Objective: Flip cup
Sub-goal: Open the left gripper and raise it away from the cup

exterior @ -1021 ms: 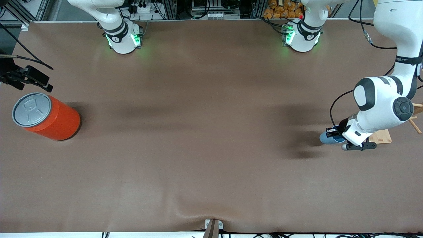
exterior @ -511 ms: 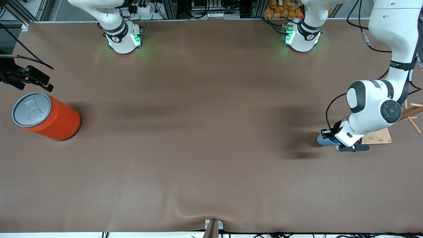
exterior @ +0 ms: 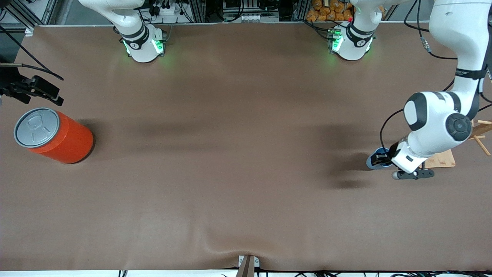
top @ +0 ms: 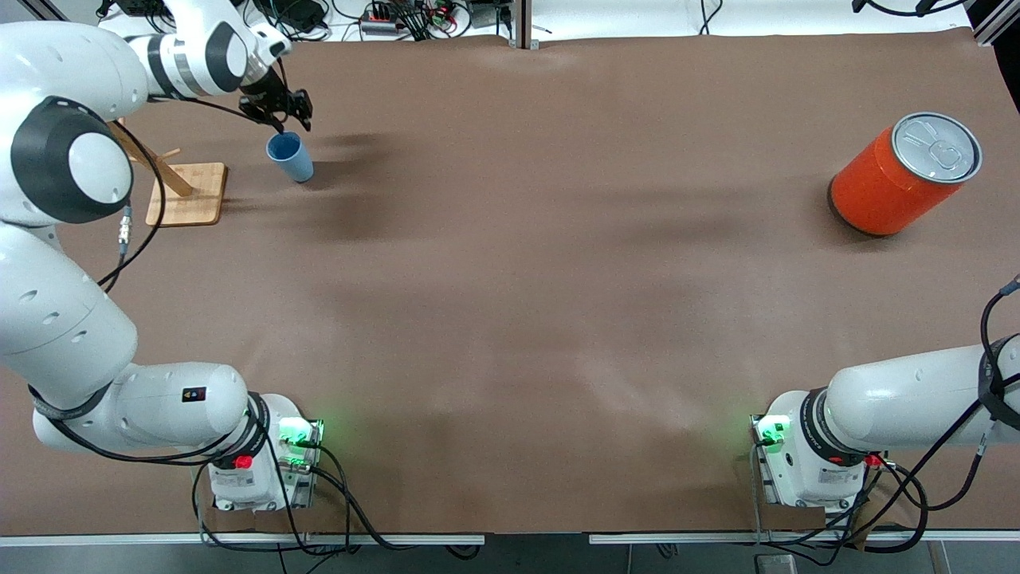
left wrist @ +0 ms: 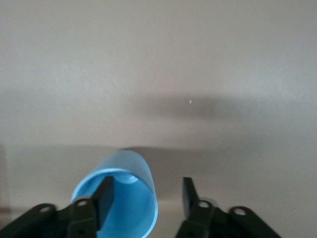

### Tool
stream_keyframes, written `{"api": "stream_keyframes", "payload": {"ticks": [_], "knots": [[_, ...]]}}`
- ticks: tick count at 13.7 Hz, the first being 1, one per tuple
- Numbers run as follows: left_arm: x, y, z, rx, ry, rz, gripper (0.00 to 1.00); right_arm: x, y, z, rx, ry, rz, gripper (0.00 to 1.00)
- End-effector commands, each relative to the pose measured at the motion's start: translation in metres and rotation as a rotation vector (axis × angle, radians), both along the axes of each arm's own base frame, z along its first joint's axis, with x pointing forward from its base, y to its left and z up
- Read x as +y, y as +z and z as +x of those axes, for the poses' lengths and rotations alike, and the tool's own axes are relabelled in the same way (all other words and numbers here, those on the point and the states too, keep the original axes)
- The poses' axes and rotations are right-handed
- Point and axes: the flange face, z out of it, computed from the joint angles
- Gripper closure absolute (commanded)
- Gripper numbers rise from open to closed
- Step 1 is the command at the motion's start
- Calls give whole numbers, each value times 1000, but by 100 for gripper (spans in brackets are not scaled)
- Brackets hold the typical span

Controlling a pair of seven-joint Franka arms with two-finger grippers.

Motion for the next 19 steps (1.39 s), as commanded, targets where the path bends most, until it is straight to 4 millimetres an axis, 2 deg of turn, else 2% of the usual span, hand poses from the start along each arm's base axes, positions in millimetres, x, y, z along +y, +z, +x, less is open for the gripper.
{"api": "stream_keyframes", "payload": {"ticks": [1,5,8,12,15,19], "knots": [[3,52,0,7,0,23,0,2,5,2,2,2,7,0],[1,137,-13,-35,1,31,0,2,5,2,1,1,16,0],[2,185,-29,-40,-3,38,0,1,5,2,1,0,16,0],[3,264,-36,20,-15,39,0,0,5,2,1,0,16,0],[1,292,-56,51,-36,45,0,0,5,2,6,4,16,0],[-6,314,-78,60,-46,52,0,0,5,1,7,8,16,0]]}}
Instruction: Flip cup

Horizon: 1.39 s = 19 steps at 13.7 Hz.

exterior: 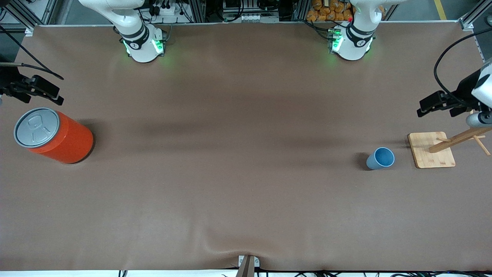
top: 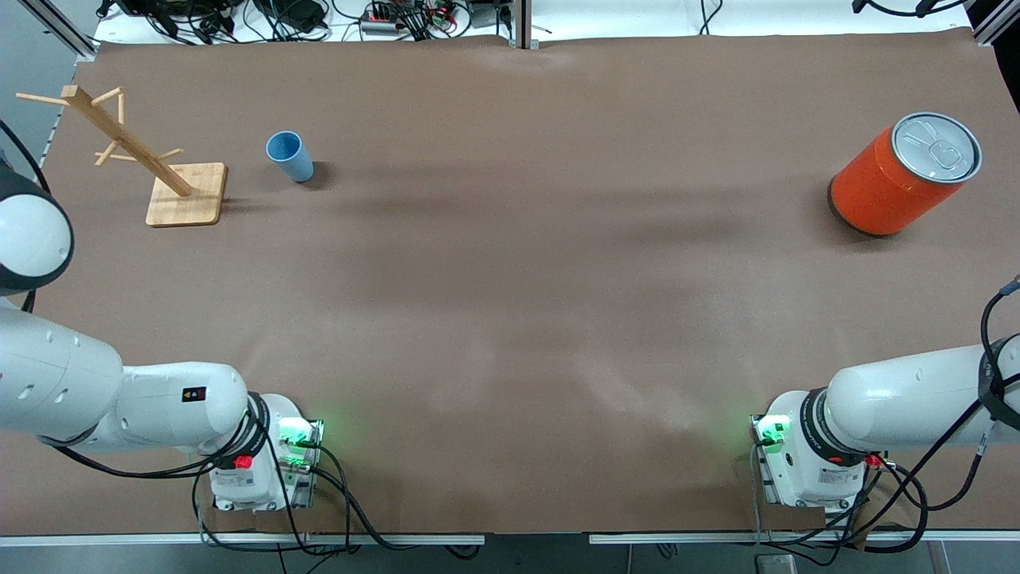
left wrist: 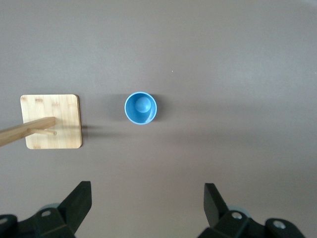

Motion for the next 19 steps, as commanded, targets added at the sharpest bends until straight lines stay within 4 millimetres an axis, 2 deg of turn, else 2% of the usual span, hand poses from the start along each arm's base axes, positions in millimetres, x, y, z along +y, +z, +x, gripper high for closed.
{"api": "stream_keyframes", "payload": {"ticks": [1,5,7,10,19], "knots": [[-3,19,-17,2,-10,31,0,-2,5,1,3,5,13,0],[-19,25,-38,-10,-42,75,0,-1,4,1,4,8,13,0],[-21,27,-37,-17,-45,78,0,-3,4,0,10,9,12,0],[-14,36,-32,-35,-34,75,0,-2,5,-2,19,14,9,0],[1,53,-33,-52,-3,74,0,-4,4,-2,23,7,7,0]]}}
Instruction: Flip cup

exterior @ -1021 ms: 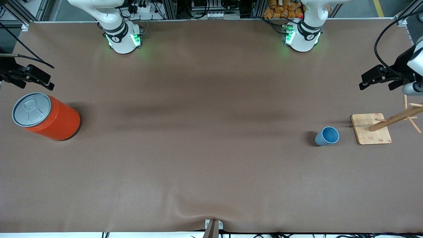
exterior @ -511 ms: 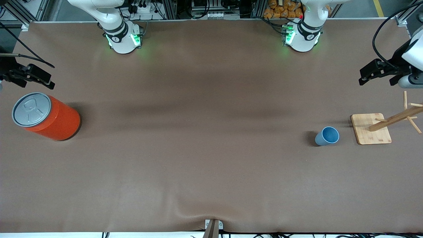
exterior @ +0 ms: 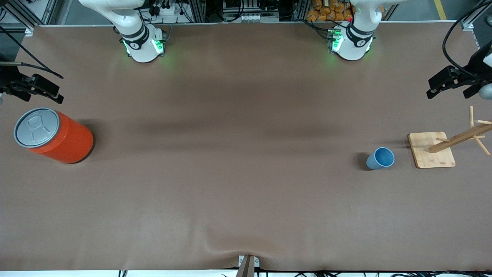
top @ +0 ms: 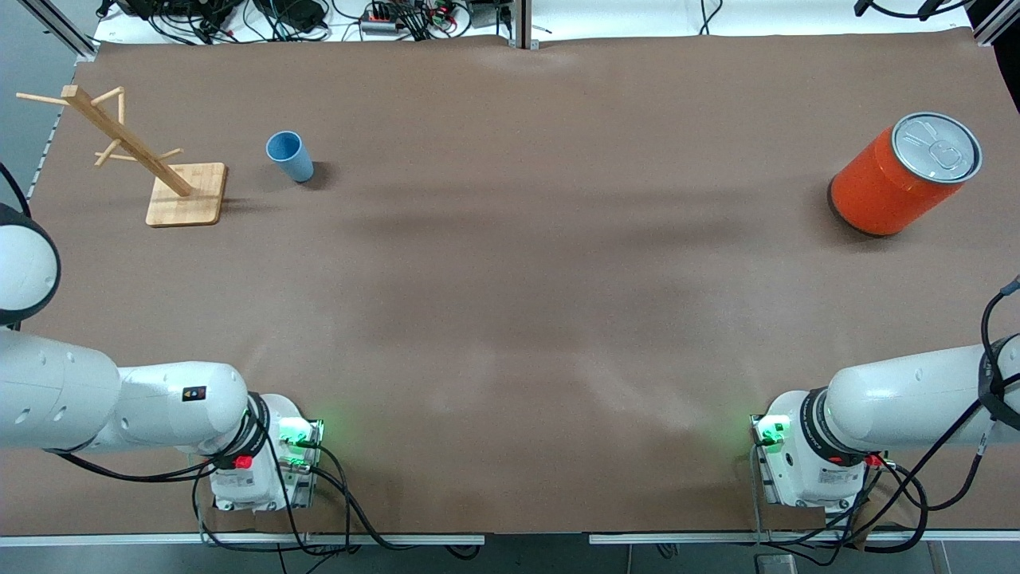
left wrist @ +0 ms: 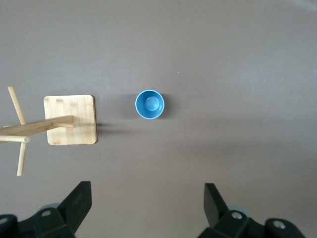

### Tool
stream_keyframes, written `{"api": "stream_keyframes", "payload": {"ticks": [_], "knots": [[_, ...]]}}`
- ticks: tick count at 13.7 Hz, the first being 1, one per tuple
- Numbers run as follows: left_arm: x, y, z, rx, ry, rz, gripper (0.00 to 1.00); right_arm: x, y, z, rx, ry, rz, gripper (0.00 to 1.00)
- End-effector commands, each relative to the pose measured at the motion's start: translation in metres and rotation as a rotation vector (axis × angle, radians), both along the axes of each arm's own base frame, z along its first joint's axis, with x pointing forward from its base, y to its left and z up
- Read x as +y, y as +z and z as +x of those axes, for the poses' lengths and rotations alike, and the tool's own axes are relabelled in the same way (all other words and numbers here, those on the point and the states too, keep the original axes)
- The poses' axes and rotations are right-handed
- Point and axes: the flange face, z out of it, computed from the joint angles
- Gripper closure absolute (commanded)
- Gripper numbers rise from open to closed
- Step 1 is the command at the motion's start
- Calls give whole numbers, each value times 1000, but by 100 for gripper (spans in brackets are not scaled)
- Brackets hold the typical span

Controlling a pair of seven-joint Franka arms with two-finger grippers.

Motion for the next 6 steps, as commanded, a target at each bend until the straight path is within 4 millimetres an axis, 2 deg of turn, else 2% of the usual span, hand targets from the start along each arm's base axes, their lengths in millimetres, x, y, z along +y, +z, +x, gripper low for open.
{"api": "stream_keyframes", "payload": {"ticks": [1,6], "knots": [[3,13,-7,11,7,22,0,-2,6,0,2,7,9,0],[5,16,-8,16,10,23,0,-3,6,0,2,6,9,0]]}}
